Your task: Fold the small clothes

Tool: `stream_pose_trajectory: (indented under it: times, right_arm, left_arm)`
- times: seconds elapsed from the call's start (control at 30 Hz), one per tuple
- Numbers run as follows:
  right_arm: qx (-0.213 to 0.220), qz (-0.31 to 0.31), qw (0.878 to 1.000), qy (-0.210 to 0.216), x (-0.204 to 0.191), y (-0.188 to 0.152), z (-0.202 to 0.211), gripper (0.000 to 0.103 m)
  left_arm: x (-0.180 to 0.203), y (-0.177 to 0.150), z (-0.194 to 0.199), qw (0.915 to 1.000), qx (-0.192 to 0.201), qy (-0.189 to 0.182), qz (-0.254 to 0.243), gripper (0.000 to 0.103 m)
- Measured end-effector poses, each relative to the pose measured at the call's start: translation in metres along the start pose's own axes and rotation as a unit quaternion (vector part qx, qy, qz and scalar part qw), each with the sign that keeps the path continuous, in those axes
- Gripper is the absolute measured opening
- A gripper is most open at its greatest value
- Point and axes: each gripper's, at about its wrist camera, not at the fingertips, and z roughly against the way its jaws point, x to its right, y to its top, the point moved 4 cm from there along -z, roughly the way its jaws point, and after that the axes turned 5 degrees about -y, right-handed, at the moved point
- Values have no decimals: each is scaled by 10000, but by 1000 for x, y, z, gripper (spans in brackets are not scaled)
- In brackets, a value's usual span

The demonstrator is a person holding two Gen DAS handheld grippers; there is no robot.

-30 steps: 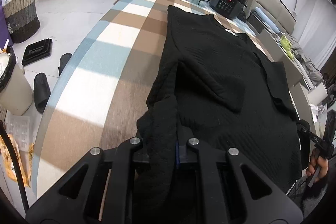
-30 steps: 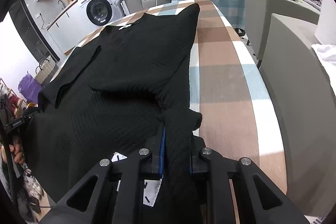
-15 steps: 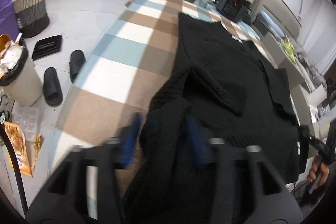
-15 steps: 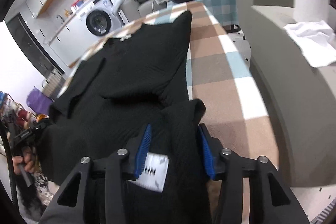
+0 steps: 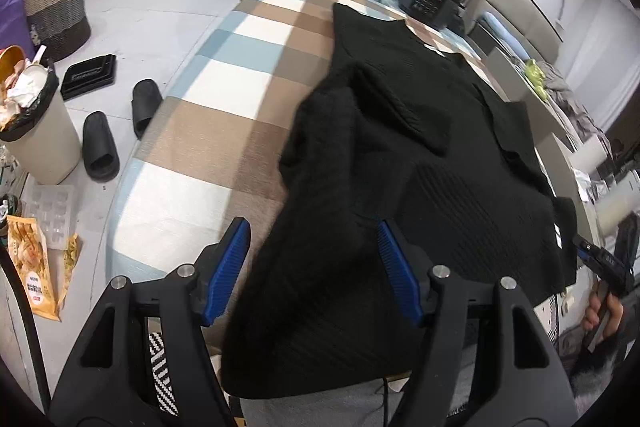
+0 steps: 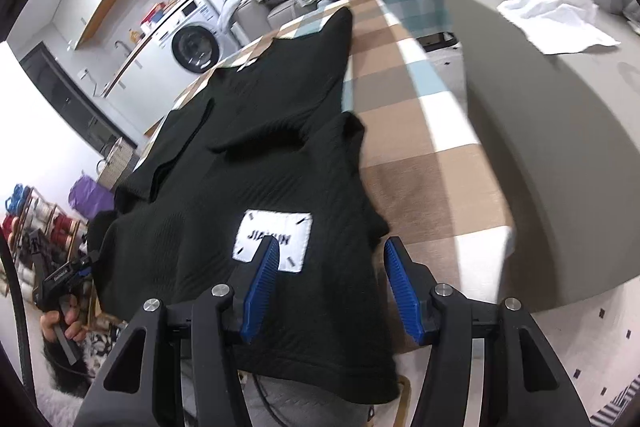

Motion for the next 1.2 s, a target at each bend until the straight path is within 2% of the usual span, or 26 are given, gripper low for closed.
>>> stream_pose_trajectory:
  times: [0.13,0.27,0.33,0.37,0.4,0.47,0.63,0.73,0.9,1.1,1.2]
  right_arm:
    - [-78,204,9998,21,-5,-1,-1,56]
    - [-95,139,9999,29,-3,-2,-5,55]
    - [-72,168,9998,39,-3,-6,-5,44]
    - [-34,197,9998,-28,-4,-7,-4,33]
    - [-64,249,9997,-52,-4,-10,-5,22]
    - [-117,459,9988,-93,-8,-13,-7,7]
    - [308,981,9947,0,-28,-10,14,5]
    - [734,953,9924,237,-36,5,31,5]
    - [1240,865,9881,282,-46,41,38,5]
    - [1700,575,9838,2,-46,88,33,5]
    - [1697,325,9846,-274,-38,101,20,5]
  left_arm:
    - [10,-6,-2,9998,-147,-59,-131,63]
    - [13,-7,-2,9997,-170,-74,-134,62]
    - [11,-6,-1,9999,-118,6,-111,43]
    - [10,-6,-1,9999,-92,33,-95,23]
    - [9,-5,-1,10000,-73,23,-52,13]
    - [7,-4,1,10000,73,-32,32,5]
    - [12,6,15,9992,385,-53,-59,4]
    - [15,21,27,9979,615,-216,-5,4]
    - [20,58,31,9950,959,-274,-8,4]
    - [21,120,12,9931,1140,-267,-46,4]
    - [17,144,-4,9934,1131,-166,9,4]
